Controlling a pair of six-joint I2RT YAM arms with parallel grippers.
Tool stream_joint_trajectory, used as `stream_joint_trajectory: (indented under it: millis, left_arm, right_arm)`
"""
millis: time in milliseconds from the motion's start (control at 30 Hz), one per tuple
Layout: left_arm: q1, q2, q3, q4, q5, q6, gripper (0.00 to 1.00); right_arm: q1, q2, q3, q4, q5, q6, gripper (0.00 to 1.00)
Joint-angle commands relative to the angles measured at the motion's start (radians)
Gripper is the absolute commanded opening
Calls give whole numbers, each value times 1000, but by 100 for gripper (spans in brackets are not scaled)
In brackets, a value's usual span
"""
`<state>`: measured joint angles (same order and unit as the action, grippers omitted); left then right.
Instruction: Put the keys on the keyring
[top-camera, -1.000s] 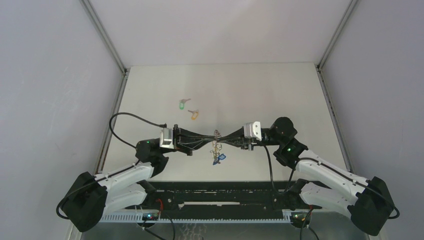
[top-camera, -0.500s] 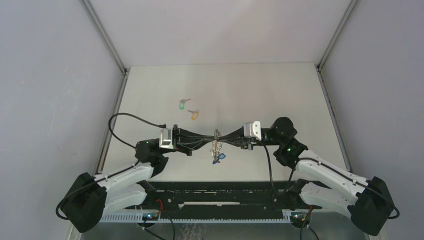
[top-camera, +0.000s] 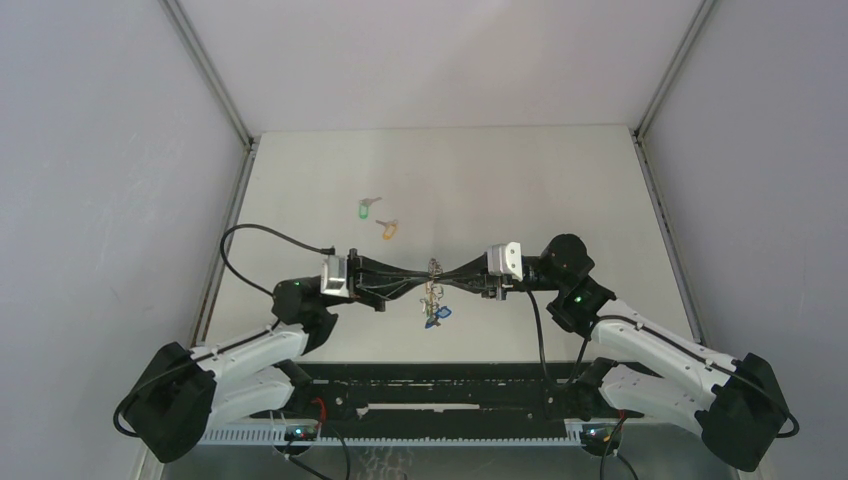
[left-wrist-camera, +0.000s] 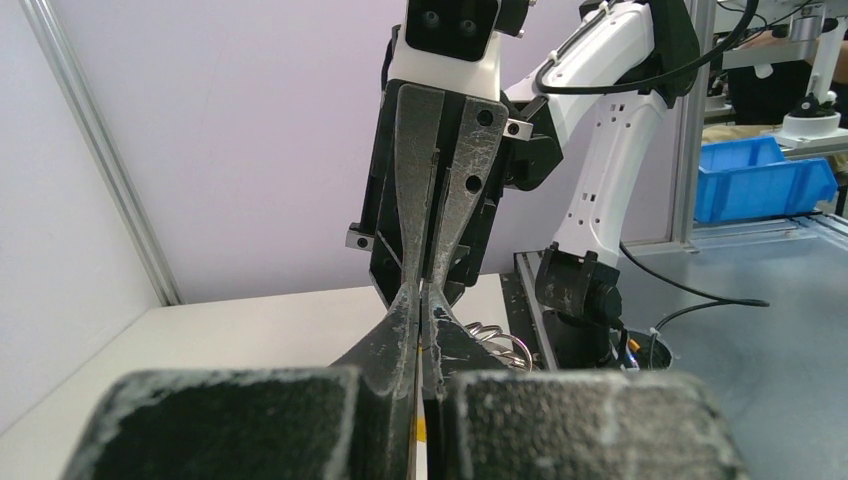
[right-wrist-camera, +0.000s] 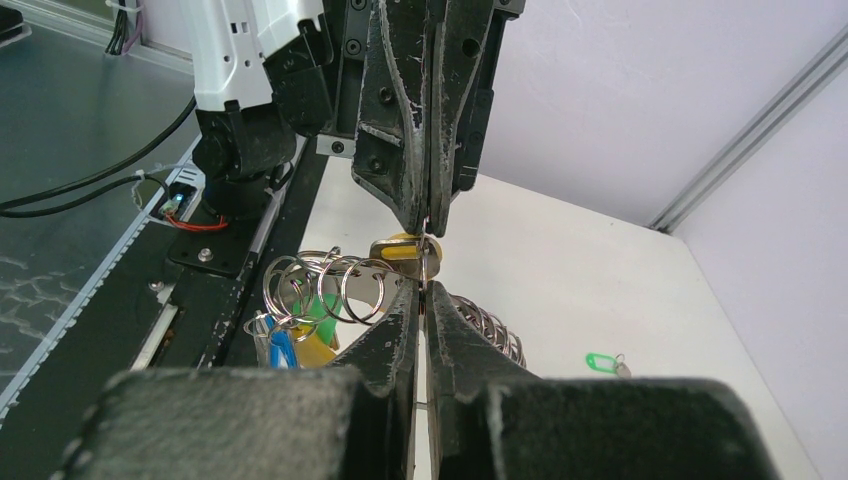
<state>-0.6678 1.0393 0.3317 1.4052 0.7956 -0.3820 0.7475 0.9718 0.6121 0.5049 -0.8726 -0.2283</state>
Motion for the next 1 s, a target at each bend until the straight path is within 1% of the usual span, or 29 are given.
stream_joint_trajectory:
  millis: [0,467,967]
  left_arm:
    - [-6,6,53,37,2,8,0]
    - [-6,-43,33,37,-37,24,0]
    - [-6,-17,39,37,-23,16,0]
  right_arm:
    - [7,-9,40,43,-1,-5,0]
    - [9,-4,40,37,3,-9,0]
    - [10,-13,40,35,3,-11,0]
